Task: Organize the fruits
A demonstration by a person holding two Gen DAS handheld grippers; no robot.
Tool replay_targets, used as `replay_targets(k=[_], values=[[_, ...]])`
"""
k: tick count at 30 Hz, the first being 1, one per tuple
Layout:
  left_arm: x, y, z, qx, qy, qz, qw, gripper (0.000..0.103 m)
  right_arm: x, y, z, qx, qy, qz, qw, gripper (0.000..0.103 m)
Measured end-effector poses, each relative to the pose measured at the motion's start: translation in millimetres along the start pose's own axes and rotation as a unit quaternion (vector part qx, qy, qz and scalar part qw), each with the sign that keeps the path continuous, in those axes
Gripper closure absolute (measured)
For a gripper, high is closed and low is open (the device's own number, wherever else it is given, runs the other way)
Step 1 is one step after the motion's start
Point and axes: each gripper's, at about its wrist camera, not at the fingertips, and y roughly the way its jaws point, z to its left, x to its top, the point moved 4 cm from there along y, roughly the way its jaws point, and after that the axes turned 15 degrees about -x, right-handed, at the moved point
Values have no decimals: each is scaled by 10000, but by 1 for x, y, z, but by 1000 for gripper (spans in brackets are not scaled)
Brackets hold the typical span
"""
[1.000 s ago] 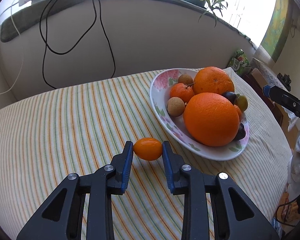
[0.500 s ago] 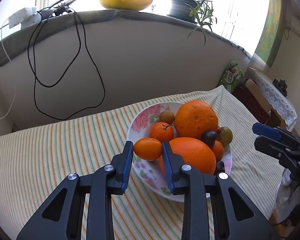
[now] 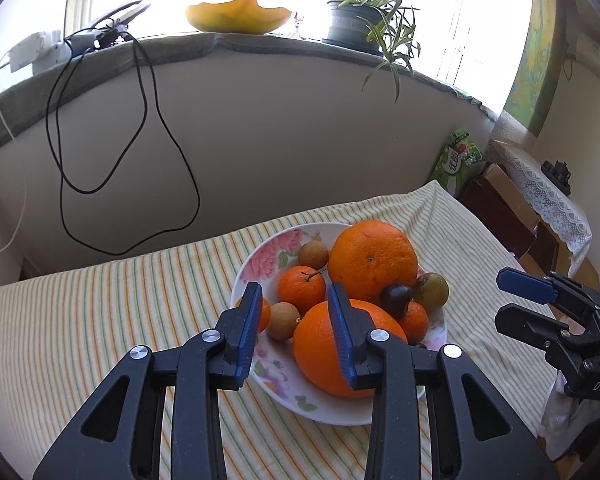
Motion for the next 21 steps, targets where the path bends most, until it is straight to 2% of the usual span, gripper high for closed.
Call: replay_targets(k=[13, 15, 17, 19, 21], values=[[-14, -32, -14, 232, 54, -195, 9995, 64, -3, -16, 6, -13, -56, -51, 10000, 44], [-19, -39, -18, 289, 56, -247, 9993, 55, -5, -18, 7, -23, -50, -63, 10000, 40], [-24, -46, -24, 351, 62, -299, 9989, 50, -6, -22, 8, -39, -43, -80, 10000, 36], [-30, -53, -29, 425, 58, -364, 9984, 37, -8, -25, 9, -42, -46, -86, 9999, 36], [-35, -61, -34, 528, 32, -454, 9976, 30, -9, -27, 9, -49, -52, -89, 9999, 34]])
